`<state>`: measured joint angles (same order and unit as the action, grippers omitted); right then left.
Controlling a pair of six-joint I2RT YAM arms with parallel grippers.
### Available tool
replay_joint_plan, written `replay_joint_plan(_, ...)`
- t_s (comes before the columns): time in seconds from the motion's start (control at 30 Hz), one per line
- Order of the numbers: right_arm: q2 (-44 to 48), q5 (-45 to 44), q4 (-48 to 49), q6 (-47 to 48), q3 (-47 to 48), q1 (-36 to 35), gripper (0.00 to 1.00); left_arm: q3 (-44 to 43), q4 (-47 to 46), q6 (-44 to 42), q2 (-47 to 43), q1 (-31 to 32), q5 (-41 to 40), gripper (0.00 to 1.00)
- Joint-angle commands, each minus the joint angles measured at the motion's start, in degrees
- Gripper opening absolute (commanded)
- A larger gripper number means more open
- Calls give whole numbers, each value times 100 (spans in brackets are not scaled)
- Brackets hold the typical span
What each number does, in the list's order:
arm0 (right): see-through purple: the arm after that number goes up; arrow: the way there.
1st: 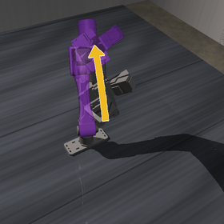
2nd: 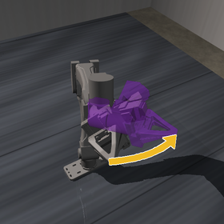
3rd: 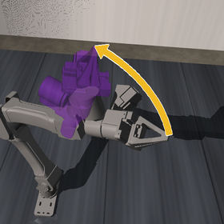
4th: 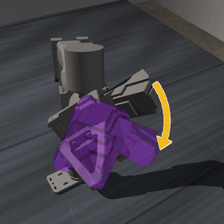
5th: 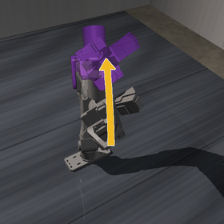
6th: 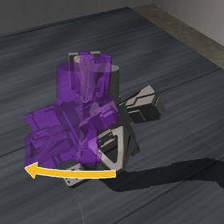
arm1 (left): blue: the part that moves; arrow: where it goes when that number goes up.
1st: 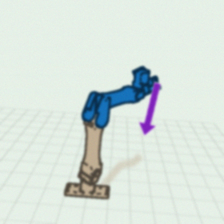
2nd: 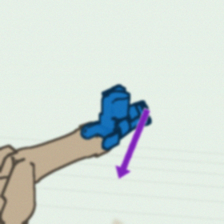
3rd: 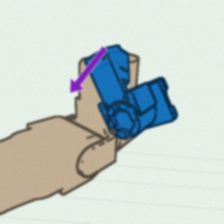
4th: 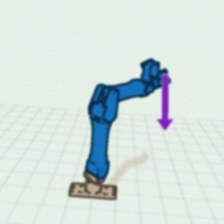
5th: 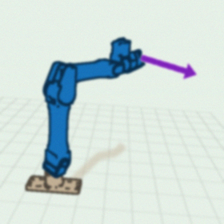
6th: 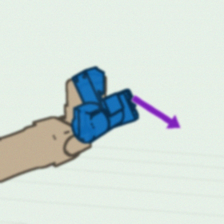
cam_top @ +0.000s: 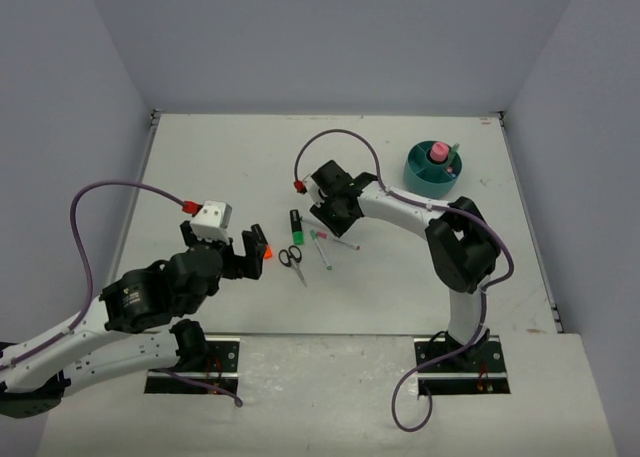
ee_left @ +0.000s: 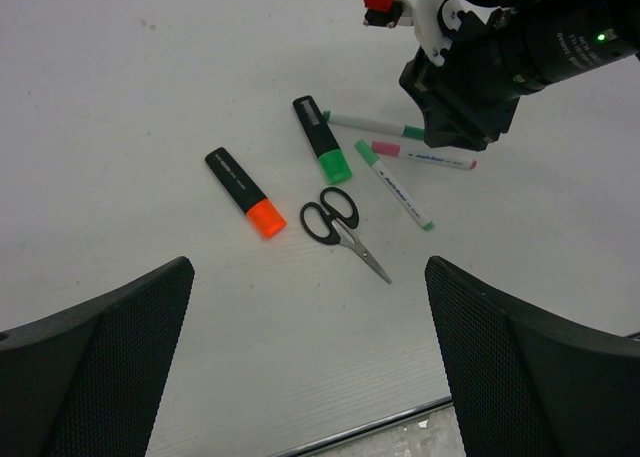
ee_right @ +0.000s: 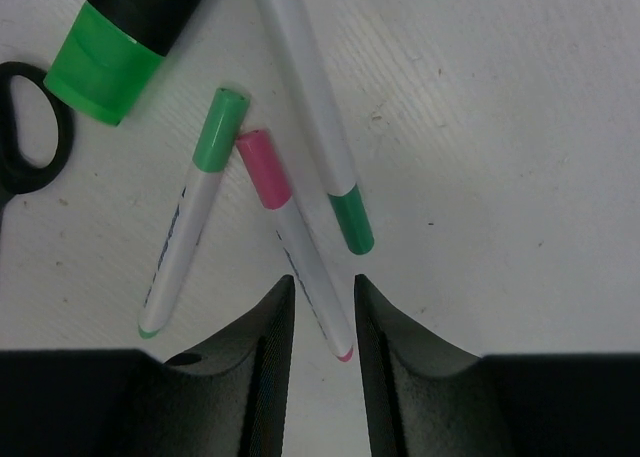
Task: Sort the stationery into containers
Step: Pick up the pen from the center of the board.
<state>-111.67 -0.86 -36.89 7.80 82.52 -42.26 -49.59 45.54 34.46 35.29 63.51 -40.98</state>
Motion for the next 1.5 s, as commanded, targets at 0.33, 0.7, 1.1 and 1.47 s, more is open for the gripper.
replay_joint_plan(0.33, -686, 10, -228, 117, 458, -81, 31, 81, -283, -230, -84, -14, 78, 100)
replay_joint_plan(0.7, -944, 4, -435, -16, 324, -204, 20, 82, -283, -229, -200, -14, 73, 100)
replay_joint_plan(1.1, 340, 608, -143, -156, -334, -204, 0, 99, -300, -230, -288, -14, 81, 100)
replay_joint_plan(1.47, 2129, 887, 584, -419, -1035, 211, 0, 99, -300, -234, -311, -14, 81, 100)
